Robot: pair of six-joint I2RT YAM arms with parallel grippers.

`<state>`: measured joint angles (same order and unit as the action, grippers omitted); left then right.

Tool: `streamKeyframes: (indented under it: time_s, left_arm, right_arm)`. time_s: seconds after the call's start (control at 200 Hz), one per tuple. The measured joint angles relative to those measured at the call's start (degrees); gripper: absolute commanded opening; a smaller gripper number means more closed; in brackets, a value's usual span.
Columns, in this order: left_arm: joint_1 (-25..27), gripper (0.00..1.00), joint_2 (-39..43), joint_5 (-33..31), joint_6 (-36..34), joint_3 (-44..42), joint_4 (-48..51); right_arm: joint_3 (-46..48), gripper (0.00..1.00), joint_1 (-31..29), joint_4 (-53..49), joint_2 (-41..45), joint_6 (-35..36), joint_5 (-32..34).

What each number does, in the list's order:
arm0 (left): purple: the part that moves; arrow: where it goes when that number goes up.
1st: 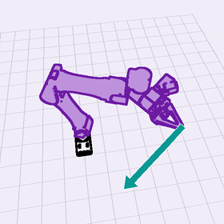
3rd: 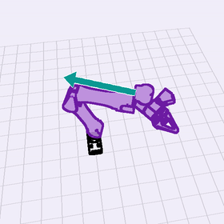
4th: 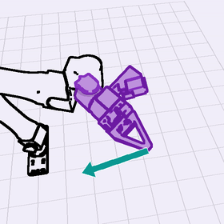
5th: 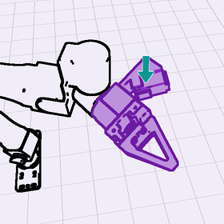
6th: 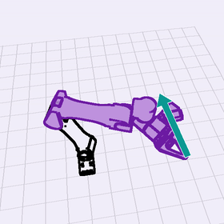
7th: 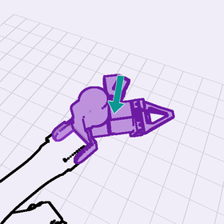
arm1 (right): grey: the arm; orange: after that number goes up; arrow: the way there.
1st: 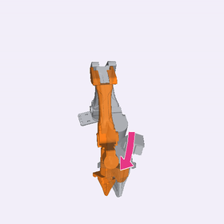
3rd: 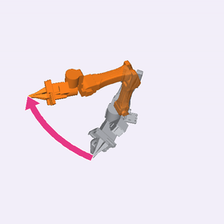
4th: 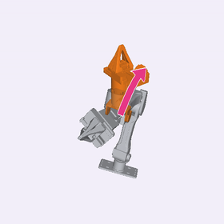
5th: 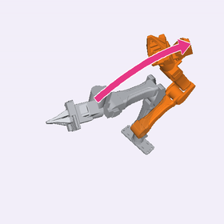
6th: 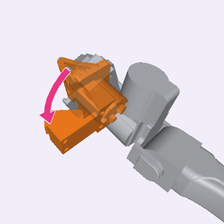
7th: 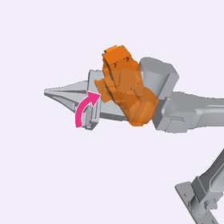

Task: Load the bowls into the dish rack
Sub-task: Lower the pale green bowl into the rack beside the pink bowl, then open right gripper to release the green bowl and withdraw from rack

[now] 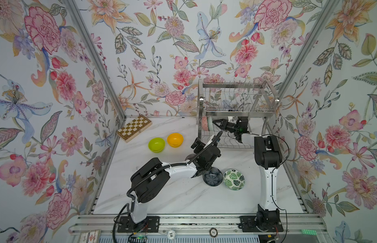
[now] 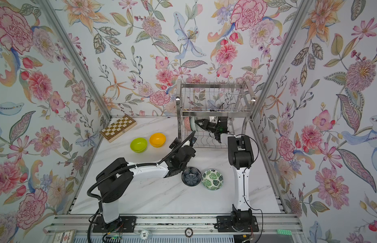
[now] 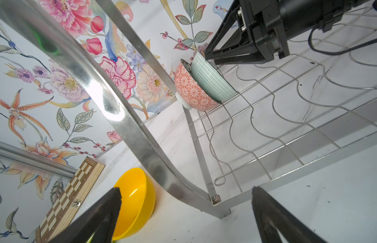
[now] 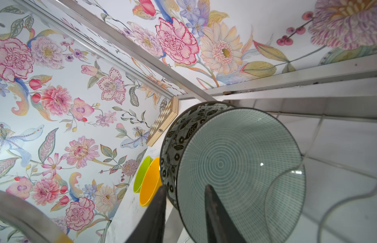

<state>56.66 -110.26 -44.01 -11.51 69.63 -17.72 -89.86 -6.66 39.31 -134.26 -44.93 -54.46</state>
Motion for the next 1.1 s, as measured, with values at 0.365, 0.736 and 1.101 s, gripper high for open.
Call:
streamKeyframes:
  time_s: [0.365, 0.736, 1.101]
  left_arm:
    - [0.00, 0.99, 3.89, -1.25, 1.18, -3.82, 1.01]
    - [-0.02, 0.99, 10.97, -1.68, 4.42, -11.02, 2.25]
    - [-2.27, 0.99, 24.11, 0.46, 10.84, -21.57, 4.09]
  right_arm:
    - [10.95, 0.60, 0.94, 9.70, 6.80, -5.51, 1.46]
    - [26.12, 0.74, 1.46, 14.84, 16.09, -6.56, 5.70]
    - [39.58, 0.99, -3.43, 6.40, 31.76, 2.01, 14.95]
